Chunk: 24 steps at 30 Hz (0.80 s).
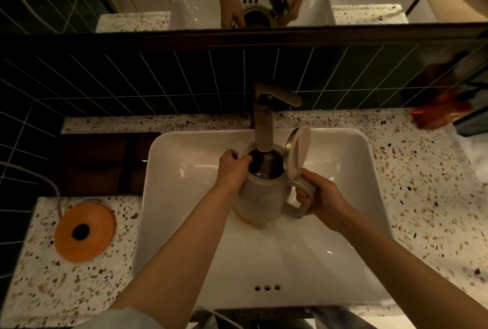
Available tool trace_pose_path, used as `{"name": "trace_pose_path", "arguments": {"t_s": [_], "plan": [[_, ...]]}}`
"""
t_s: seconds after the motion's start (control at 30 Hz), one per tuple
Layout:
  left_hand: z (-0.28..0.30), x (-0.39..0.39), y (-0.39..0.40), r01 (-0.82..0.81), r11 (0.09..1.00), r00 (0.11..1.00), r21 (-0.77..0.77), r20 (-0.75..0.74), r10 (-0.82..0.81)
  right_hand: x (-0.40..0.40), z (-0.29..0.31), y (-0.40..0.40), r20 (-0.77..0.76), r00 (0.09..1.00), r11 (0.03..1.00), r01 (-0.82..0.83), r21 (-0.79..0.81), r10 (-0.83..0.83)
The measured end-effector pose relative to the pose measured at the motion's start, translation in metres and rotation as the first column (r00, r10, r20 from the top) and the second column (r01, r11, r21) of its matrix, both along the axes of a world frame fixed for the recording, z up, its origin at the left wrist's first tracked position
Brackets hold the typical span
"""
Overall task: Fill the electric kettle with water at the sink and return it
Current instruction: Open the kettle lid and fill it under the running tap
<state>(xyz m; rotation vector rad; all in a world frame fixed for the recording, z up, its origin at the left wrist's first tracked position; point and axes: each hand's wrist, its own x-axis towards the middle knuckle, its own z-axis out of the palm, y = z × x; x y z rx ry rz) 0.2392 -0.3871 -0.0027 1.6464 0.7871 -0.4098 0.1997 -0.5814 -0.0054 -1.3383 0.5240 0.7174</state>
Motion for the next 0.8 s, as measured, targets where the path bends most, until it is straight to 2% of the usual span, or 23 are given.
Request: {"name": "trace_pose_path", "arguments": {"t_s": [0.2, 0.4, 0.8], "plan": [[-0.001, 0.009, -0.003, 0.001, 0.998, 0.996, 0.067, 0.086, -0.007, 0.021, -0.004, 0.001, 0.119, 0.992, 0.992, -0.015, -0.123, 0.03], [-0.009, 0.009, -0.001, 0.008, 0.997, 0.995, 0.072, 0.102, -0.016, 0.03, -0.022, -0.003, 0.191, 0.982, 0.988, 0.036, -0.152, -0.006], [-0.02, 0.001, 0.004, 0.058, 0.99, 0.992, 0.124, 0.104, -0.072, 0.035, -0.041, -0.005, 0.231, 0.973, 0.977, 0.059, -0.204, -0.011]]}}
